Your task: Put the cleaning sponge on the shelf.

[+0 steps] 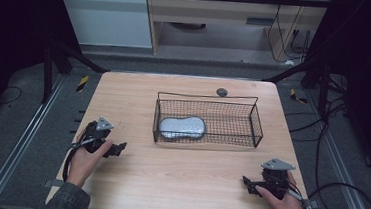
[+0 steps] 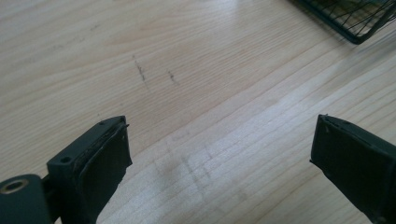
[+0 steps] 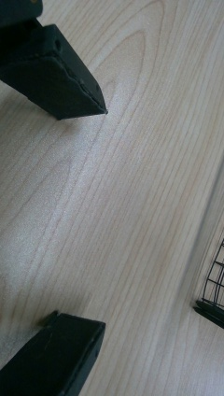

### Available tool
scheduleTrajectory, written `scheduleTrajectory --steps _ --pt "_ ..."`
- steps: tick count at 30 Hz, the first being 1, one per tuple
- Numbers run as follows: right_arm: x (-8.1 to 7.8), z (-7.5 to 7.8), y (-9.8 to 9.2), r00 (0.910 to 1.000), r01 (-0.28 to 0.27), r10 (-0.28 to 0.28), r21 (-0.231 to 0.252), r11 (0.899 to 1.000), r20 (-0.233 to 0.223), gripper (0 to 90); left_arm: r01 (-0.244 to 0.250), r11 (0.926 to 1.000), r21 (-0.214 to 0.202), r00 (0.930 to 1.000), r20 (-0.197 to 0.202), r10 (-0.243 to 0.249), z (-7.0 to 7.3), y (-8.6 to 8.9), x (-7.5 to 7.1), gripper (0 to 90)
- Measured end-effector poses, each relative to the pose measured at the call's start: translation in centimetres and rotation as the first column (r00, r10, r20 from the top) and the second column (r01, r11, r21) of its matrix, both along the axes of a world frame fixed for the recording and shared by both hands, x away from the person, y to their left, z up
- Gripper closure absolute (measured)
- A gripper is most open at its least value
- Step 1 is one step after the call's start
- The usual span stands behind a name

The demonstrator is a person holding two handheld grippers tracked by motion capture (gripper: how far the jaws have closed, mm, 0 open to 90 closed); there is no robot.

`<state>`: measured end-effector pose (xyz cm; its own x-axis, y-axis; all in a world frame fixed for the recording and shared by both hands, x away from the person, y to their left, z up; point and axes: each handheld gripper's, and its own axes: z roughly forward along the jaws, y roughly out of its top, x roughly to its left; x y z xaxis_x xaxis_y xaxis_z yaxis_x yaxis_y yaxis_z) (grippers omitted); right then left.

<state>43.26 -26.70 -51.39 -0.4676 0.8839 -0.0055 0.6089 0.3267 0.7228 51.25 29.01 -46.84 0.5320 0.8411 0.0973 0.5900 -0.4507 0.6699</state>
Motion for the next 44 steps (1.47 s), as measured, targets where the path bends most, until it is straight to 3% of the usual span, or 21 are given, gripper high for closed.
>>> scheduleTrajectory --steps 9,19,27,38,44 --pt "0.0 0.0 0.0 1.0 0.0 0.0 0.0 1.0 0.0 0.3 -0.059 0.9978 -0.03 0.9982 -0.013 0.058 -1.4 1.2 1.3 3.8" --pt "0.0 0.0 0.0 1.0 0.0 0.0 0.0 1.0 0.0 0.3 -0.093 0.994 -0.057 0.9954 -0.026 0.092 -2.4 2.0 2.0 3.5" --pt "0.0 0.0 0.0 1.0 -0.001 0.001 0.0 1.0 0.0 0.3 -0.095 0.9921 -0.082 0.9945 -0.051 0.091 -3.2 2.1 2.3 3.3" --pt "0.1 0.0 0.0 1.0 0.001 -0.001 -0.001 1.0 -0.002 0.3 -0.096 0.9911 -0.093 0.9954 -0.001 0.096 -3.9 2.0 2.1 0.0" --pt "0.1 0.0 0.0 1.0 0.0 0.0 -0.001 1.0 -0.001 0.3 -0.096 0.9911 -0.093 0.9954 0.0 0.096 -3.9 2.0 2.1 0.0"
